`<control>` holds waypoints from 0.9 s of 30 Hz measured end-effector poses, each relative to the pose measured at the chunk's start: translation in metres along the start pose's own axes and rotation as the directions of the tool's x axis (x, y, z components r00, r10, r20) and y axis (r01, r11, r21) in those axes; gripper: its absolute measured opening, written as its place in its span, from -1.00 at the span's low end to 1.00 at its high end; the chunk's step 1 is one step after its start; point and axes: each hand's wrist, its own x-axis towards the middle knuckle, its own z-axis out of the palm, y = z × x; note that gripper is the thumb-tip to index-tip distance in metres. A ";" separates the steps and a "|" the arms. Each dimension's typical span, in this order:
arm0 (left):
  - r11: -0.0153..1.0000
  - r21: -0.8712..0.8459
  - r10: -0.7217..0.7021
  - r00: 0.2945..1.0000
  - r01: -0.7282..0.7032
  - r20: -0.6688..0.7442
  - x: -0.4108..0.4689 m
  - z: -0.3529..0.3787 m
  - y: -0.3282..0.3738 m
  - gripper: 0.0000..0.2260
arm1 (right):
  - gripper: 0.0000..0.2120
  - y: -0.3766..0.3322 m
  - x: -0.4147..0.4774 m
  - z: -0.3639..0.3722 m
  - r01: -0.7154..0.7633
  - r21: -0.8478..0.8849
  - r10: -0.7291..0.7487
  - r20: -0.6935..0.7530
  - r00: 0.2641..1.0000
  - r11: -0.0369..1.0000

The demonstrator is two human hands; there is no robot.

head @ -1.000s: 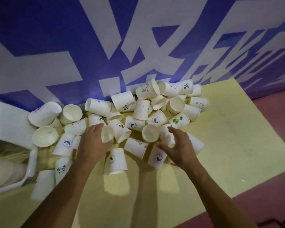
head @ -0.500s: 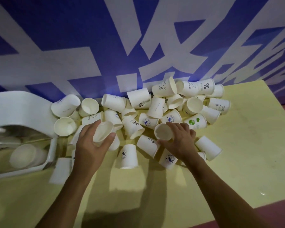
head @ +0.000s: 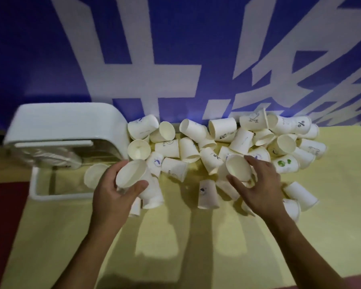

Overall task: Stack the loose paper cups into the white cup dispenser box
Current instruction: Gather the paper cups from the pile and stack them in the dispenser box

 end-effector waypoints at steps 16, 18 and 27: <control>0.999 0.034 0.020 0.994 -0.017 -0.107 -0.006 -0.176 -0.076 -0.36 | -0.36 -0.252 -0.056 0.130 0.048 0.484 -0.143 0.161 0.977 0.874; 1.000 0.019 0.021 0.994 -0.020 -0.104 -0.002 -0.176 -0.078 -0.36 | -0.36 -0.259 -0.053 0.138 0.040 0.500 -0.149 0.179 0.972 0.865; 0.999 0.051 0.020 0.994 -0.014 -0.108 0.003 -0.182 -0.081 -0.39 | -0.31 -0.281 -0.032 0.170 0.173 0.411 -0.271 0.194 0.943 0.895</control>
